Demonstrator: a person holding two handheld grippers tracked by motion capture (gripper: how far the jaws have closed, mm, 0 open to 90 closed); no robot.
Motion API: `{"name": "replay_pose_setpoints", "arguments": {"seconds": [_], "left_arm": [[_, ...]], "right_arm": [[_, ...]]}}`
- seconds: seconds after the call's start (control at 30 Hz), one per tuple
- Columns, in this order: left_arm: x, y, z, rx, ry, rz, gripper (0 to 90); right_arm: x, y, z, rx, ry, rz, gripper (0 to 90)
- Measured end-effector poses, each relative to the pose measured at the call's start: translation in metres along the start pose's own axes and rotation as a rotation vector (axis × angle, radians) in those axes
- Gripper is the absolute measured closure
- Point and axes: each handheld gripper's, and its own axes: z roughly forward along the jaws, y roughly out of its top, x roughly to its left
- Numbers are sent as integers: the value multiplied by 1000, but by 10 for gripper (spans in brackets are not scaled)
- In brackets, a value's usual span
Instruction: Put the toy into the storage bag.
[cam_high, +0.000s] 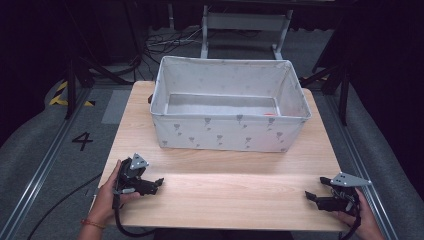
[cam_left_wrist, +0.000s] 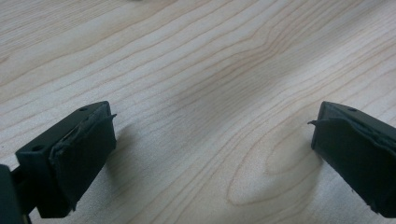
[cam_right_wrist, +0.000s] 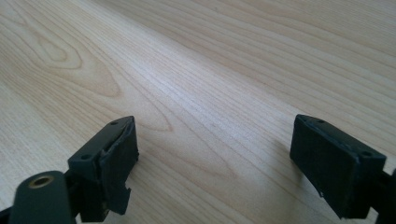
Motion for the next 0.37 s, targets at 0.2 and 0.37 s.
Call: {"name": "replay_pose_setpoints", "arguments": {"seconds": [0.2, 0.37], "left_arm": [[0, 0, 0, 0, 0, 0, 2], [-1, 0, 0, 2, 1, -5, 2]], "right_arm": [[0, 0, 0, 0, 0, 0, 155], [0, 0, 0, 1, 1, 0, 150]]}}
